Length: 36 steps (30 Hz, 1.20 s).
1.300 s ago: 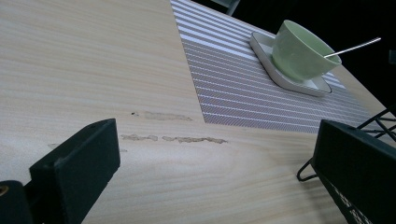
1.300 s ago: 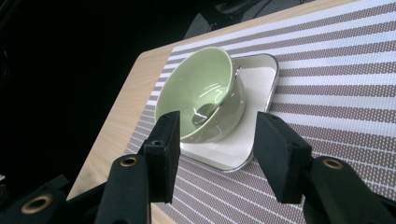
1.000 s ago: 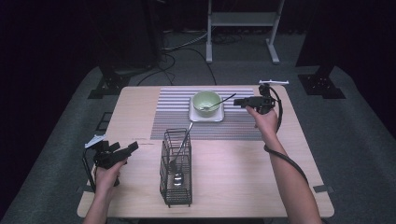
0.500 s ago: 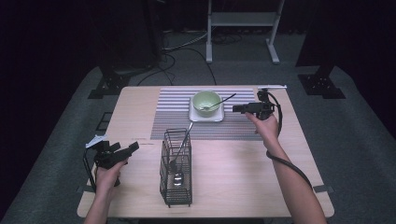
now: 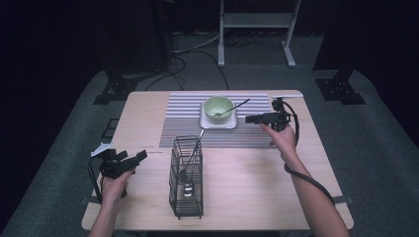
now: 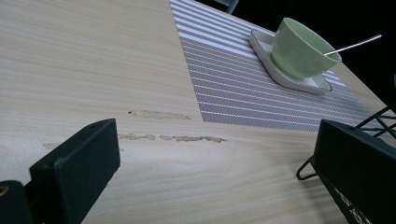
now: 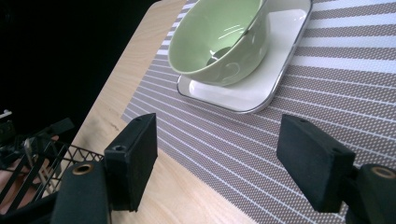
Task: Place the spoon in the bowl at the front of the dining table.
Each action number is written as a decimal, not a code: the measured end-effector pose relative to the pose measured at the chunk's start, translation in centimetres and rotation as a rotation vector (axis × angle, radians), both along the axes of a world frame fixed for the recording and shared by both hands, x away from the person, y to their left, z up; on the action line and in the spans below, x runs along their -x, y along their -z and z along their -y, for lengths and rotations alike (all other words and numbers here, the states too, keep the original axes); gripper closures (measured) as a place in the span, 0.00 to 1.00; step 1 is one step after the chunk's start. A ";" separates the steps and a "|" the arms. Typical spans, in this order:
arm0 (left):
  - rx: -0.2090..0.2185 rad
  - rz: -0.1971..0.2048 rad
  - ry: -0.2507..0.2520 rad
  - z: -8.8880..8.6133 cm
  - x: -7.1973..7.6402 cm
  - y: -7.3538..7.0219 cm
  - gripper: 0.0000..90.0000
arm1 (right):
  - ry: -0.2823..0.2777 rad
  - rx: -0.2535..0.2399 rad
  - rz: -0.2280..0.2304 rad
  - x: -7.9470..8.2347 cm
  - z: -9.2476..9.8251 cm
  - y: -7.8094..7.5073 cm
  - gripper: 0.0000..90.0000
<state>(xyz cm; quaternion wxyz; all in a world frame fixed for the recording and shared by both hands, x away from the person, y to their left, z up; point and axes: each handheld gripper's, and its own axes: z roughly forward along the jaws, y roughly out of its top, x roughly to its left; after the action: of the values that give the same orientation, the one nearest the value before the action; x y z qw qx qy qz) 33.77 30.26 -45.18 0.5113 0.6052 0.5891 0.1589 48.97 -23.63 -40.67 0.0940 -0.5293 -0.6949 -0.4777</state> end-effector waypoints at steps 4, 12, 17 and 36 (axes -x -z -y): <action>0.004 0.003 0.000 -0.1 0.0 0.0 0.00 | -0.021 0.004 -0.001 0.4 -0.3 0.2 0.27; 0.000 0.000 0.002 -0.1 0.0 0.0 0.00 | -0.057 0.039 0.004 1.0 -1.0 0.3 0.24; 0.000 0.000 0.001 -0.1 0.0 0.0 0.00 | -0.074 0.057 0.002 1.4 -1.2 0.4 0.24; 0.000 -0.002 -0.002 -0.1 0.0 0.0 0.00 | -0.134 0.058 0.012 3.4 -1.5 0.7 0.23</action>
<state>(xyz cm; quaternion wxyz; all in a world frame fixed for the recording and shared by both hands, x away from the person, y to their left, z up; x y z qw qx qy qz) 33.73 30.37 -45.16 0.5106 0.6046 0.5903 0.1589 45.62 -22.16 -41.32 0.1060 -0.4811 -0.7429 -0.4532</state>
